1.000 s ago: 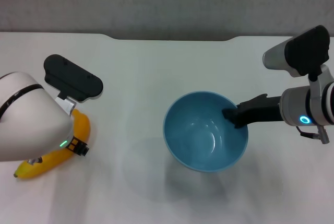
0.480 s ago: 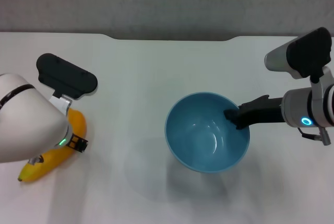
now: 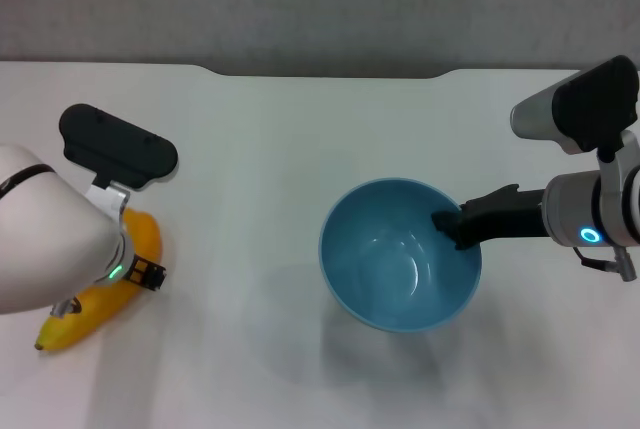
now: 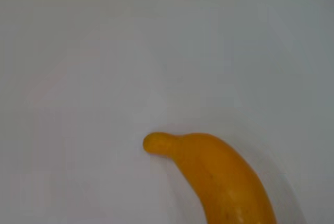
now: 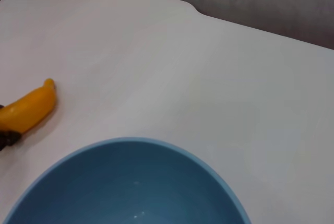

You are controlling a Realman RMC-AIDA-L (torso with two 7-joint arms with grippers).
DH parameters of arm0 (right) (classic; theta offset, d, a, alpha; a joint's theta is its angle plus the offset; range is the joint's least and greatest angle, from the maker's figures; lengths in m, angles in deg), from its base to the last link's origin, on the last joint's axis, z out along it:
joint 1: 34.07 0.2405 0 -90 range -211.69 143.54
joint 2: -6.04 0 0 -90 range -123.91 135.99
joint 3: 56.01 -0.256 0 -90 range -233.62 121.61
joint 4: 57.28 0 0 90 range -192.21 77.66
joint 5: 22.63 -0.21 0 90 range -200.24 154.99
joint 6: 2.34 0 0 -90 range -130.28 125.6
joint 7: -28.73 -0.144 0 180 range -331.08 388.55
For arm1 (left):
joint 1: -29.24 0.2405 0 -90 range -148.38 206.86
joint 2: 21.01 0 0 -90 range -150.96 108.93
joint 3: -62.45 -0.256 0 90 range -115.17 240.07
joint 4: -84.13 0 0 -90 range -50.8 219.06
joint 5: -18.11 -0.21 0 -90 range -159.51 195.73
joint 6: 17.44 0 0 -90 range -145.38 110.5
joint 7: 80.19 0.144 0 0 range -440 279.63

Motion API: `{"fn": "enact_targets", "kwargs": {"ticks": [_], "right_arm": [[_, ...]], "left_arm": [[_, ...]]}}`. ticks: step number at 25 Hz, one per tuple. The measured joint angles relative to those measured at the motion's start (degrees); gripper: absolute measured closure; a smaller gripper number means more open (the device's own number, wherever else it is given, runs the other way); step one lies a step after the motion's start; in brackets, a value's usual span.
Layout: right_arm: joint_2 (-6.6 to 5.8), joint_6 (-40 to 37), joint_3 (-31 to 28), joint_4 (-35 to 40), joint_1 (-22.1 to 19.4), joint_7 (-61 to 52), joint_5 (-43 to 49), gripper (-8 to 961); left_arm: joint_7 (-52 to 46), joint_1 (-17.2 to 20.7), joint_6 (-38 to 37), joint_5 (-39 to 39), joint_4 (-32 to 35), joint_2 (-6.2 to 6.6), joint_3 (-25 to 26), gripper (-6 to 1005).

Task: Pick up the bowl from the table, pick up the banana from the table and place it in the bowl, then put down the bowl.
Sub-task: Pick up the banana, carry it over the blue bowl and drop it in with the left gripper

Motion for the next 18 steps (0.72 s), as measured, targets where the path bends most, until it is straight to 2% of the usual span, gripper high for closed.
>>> {"fn": "enact_targets", "kwargs": {"ticks": [6, 9, 13, 15, 18], "right_arm": [[0.00, -0.01, -0.12, -0.03, -0.16, 0.03, 0.00, 905], [0.00, -0.10, -0.32, -0.03, -0.35, 0.06, 0.00, 905], [0.00, -0.53, -0.38, 0.20, -0.50, 0.08, 0.00, 904], [0.00, -1.65, -0.17, 0.60, -0.50, 0.09, 0.00, 904], [0.07, -2.98, 0.18, 1.49, -0.40, 0.09, -0.04, 903]], "left_arm": [[0.01, 3.28, -1.33, -3.26, -6.79, 0.01, 3.66, 433], [0.00, 7.33, -2.05, -6.49, -15.29, -0.27, 6.85, 433], [0.00, 9.48, -2.96, -8.55, -20.40, -0.70, 8.45, 434], [0.00, 11.73, -4.09, -9.33, -26.56, -1.00, 9.23, 434], [-0.06, 13.33, -4.30, -8.60, -31.91, -1.24, 9.97, 434]]}}
